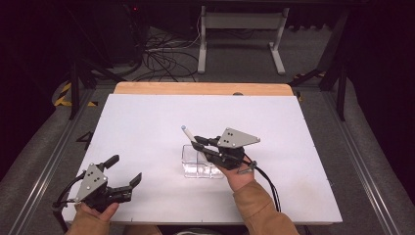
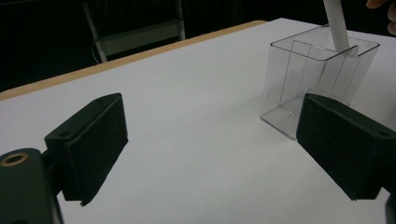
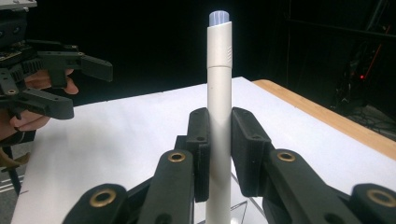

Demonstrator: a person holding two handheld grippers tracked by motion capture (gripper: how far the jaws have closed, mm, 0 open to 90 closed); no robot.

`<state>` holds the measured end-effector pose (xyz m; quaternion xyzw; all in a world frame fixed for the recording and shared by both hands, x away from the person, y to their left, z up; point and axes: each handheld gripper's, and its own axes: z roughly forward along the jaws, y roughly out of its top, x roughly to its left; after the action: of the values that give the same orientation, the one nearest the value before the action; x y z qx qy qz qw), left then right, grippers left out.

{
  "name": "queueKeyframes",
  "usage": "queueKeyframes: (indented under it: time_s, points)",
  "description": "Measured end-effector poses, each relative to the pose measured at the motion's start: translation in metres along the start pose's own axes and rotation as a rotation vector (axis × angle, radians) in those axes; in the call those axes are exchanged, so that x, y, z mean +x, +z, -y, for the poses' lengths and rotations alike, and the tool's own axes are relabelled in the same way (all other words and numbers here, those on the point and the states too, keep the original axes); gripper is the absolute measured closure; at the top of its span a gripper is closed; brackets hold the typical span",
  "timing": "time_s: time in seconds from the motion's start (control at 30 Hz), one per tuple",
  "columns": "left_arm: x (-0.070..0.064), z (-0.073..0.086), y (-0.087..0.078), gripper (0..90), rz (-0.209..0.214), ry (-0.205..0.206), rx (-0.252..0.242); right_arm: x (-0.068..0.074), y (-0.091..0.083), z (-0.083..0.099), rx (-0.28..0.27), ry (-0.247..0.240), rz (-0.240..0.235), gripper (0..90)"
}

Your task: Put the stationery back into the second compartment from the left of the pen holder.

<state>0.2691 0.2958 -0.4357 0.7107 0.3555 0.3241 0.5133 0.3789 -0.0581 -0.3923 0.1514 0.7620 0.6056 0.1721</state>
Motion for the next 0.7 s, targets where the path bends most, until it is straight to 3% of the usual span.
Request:
queueKeyframes:
  time_s: [0.7]
  points:
    - [0.0, 0.0, 0.0, 9.5, 0.002, 0.003, 0.0, 0.002, 0.005, 0.015, 0.044, 0.021, -0.013, 78.1]
